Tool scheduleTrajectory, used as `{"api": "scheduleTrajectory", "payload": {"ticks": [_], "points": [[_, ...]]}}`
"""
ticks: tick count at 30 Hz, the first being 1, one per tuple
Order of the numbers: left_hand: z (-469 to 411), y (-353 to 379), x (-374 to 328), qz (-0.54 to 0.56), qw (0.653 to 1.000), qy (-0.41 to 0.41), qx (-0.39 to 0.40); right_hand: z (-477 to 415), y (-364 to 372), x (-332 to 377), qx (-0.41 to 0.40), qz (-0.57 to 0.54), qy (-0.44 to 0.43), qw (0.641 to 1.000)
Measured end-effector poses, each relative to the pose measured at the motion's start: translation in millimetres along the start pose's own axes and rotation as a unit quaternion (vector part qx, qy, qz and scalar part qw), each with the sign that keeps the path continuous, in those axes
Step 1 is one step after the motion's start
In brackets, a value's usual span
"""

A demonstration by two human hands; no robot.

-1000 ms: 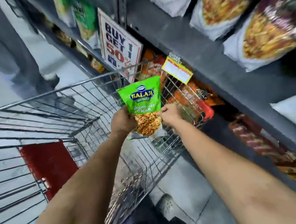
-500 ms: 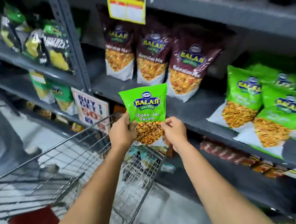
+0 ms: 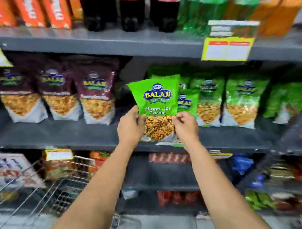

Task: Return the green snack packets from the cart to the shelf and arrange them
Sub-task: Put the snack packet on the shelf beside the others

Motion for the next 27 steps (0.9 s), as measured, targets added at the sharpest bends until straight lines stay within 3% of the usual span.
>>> {"api": "scheduleTrajectory", "payload": {"ticks": [11, 22, 27], "points": [[8, 147, -93, 0.043, 0.991, 0.008, 0.130, -86, -120, -63, -0.093, 0.040, 0.042, 0.994], [33, 217, -69, -0.036, 0.977, -0.024, 0.209, -114, -103, -147, -0.039, 0.065, 0.088, 0.993], [33, 222, -62, -0.027, 0.976, -0.077, 0.200, -117, -96, -181, -0.038, -0.017, 0.145, 0.989]]}}
Point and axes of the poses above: each hand's wrist, its own z-axis away from the middle knuckle, its own y-axis out of the palm, x = y × z, the point moved 10 cm from there along -z, towards the middle knuckle, and after that the axes turned 11 degrees about -x, right-handed, at the moved point
